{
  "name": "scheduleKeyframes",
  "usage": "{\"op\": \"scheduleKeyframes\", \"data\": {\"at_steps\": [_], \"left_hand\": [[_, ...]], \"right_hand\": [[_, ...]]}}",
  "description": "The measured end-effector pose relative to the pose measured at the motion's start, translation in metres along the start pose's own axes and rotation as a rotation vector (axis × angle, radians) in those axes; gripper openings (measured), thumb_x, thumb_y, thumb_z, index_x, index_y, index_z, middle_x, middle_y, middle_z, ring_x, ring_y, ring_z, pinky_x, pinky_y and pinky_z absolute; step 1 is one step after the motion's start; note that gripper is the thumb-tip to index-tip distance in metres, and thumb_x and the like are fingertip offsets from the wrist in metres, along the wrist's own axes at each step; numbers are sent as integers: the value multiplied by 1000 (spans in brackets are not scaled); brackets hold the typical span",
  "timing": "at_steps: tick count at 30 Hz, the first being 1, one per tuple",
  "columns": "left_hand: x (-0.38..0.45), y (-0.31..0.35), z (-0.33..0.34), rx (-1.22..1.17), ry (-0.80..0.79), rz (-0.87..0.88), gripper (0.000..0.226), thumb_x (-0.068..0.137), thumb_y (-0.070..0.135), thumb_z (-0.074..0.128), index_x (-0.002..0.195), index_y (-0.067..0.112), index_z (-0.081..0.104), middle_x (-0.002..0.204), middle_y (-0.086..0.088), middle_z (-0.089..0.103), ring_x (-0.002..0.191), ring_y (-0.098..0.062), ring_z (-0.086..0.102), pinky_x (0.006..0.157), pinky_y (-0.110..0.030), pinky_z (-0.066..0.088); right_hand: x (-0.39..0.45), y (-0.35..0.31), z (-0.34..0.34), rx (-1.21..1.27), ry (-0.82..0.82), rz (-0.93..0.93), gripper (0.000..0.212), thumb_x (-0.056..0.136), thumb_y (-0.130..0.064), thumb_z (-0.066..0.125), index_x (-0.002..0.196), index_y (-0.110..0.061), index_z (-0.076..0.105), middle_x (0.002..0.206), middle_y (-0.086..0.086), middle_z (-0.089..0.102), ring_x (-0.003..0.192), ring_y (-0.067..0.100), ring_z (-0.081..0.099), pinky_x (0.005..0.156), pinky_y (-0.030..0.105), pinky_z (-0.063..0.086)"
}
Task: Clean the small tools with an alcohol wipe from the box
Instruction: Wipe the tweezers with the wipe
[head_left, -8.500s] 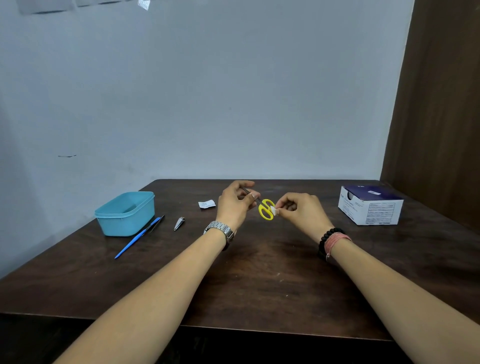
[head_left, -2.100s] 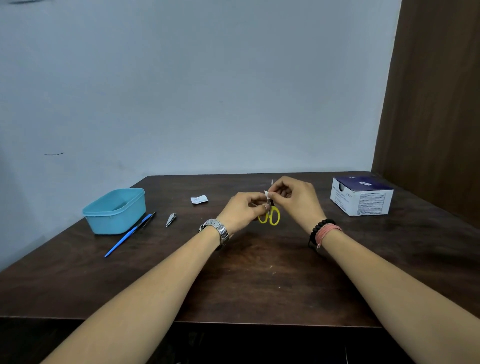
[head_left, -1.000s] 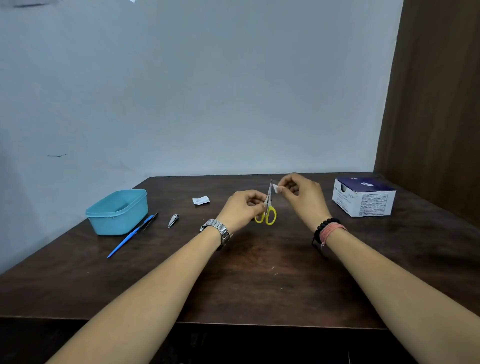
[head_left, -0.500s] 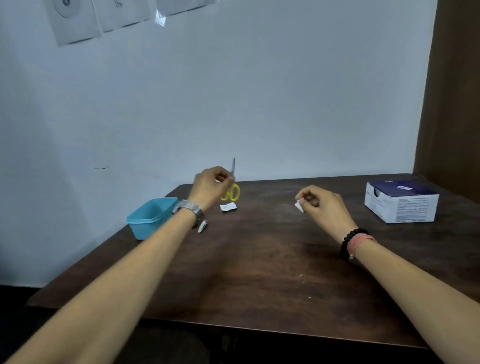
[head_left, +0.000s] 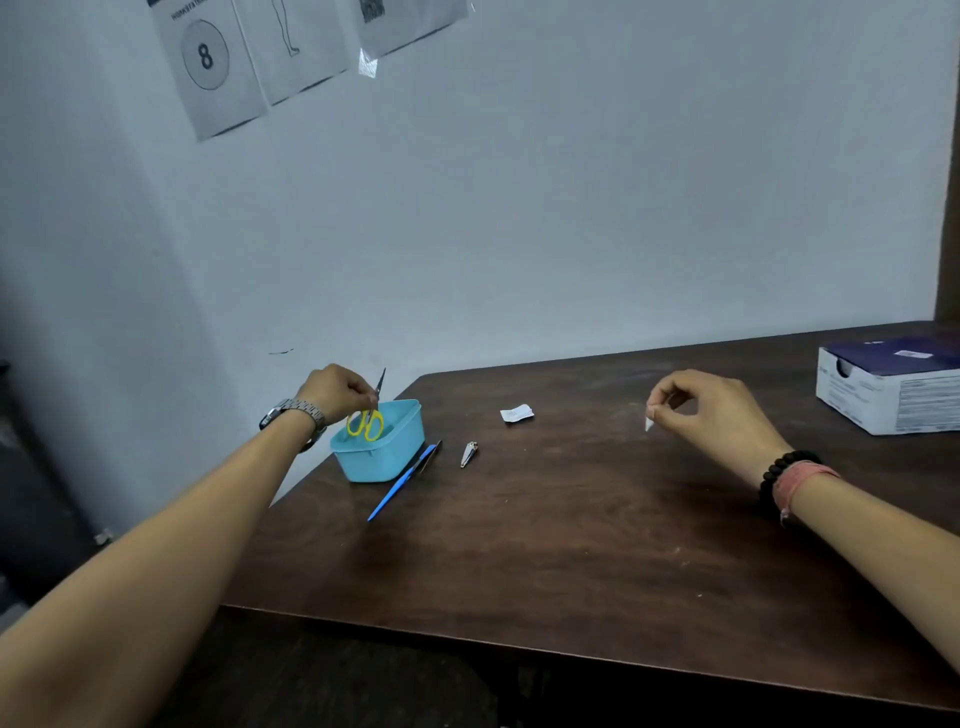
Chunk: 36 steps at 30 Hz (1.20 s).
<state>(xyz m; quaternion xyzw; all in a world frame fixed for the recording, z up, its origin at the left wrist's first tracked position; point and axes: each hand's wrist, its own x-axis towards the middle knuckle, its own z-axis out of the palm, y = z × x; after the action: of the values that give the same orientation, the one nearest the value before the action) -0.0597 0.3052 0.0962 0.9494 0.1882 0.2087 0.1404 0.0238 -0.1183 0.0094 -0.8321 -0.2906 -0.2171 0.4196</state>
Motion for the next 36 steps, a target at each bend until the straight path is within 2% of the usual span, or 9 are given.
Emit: {"op": "scheduleKeyframes", "data": {"at_steps": [5,11,14,18,20,23,27,30,36], "left_hand": [[6,2,10,97,-119,-8,11,78,20,77,88,15,78,91,-1,72,88,-13,58,69,-25,42],[3,8,20,129,-193,-21,13,81,16,73,93,14,77,92,0,68,90,-12,55,63,-21,42],[3,8,23,174,-217,-23,16,83,14,68,96,17,77,100,-3,68,95,-15,56,74,-25,43],[1,8,24,169,-237,-15,18,84,13,64,96,19,76,100,-2,66,98,-17,57,75,-26,42],[1,8,23,160,-219,9,13,83,14,67,91,20,75,99,-1,68,99,-17,58,76,-26,43],[1,13,17,143,-109,68,8,81,15,69,83,21,74,88,3,70,95,-16,62,76,-27,46],[-8,31,6,114,8,208,10,85,19,65,84,24,72,76,7,71,82,-11,63,68,-25,47],[-25,44,2,109,36,301,9,87,22,63,85,27,72,74,9,71,76,-5,61,63,-21,43],[-66,52,12,192,19,343,9,87,27,63,87,29,72,73,16,67,75,-6,60,69,-25,43]], "right_hand": [[0,-2,1,9,-37,8,17,84,-14,69,70,-23,66,73,-12,70,74,2,61,63,7,43],[0,-1,2,2,-47,-15,16,83,-17,71,70,-25,66,73,-12,70,74,5,62,63,16,45],[0,1,2,2,-63,-12,16,83,-18,71,71,-26,66,74,-11,69,74,5,62,62,15,42],[-1,1,4,2,-75,-16,15,84,-17,71,72,-25,66,74,-11,69,73,3,61,59,10,42],[0,0,4,-4,-80,-14,15,84,-17,71,73,-25,66,75,-11,69,73,3,61,60,11,41],[0,0,3,-6,-76,-14,14,84,-17,71,72,-24,67,74,-10,69,72,4,61,60,12,41],[-2,-1,3,-3,-90,-8,14,84,-17,72,73,-24,67,74,-10,69,75,8,62,62,16,42],[-2,-2,4,-6,-100,-10,14,83,-16,71,72,-24,67,73,-11,71,74,7,63,64,19,47],[-4,-7,3,-19,-107,-6,15,80,-9,67,70,-20,64,64,-12,70,69,-7,61,60,7,44]]}}
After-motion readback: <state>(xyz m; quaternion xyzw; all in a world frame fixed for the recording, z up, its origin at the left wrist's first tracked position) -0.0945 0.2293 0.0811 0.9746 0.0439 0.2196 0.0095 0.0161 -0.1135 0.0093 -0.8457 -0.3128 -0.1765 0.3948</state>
